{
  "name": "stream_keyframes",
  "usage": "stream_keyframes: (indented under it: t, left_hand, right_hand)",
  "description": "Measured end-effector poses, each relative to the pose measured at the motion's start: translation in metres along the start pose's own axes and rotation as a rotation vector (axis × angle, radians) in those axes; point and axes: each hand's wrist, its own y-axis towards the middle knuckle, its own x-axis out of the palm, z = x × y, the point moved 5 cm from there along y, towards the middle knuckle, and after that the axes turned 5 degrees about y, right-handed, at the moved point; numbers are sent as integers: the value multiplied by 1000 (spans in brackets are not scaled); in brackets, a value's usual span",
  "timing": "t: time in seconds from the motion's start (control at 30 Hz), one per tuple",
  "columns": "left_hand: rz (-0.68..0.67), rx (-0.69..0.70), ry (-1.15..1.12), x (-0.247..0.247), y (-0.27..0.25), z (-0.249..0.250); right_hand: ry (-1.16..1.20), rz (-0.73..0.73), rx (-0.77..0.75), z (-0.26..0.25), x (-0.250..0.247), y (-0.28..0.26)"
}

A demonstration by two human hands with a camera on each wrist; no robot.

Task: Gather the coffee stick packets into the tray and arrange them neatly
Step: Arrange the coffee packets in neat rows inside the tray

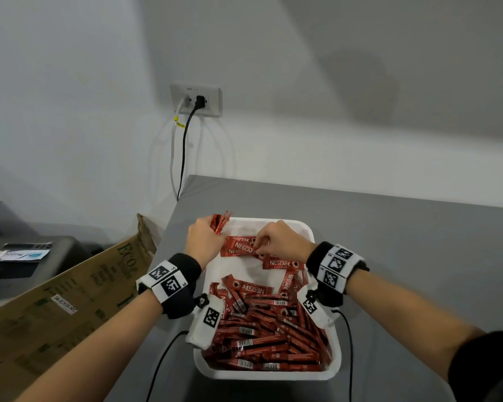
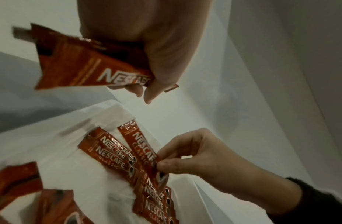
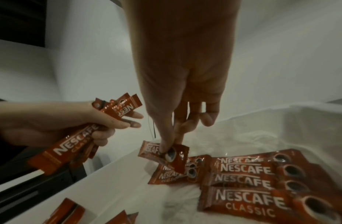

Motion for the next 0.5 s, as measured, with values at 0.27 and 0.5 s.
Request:
stream_keyframes:
  t: [0.27,0.5]
  left_hand:
    - [25,-37,-64,-11,1,-10]
    - [21,-33,-71,-11,2,-14]
  right_hand:
    - [-204,-136,79,-9,23,33]
    - [-284,-119,126,2,29,42]
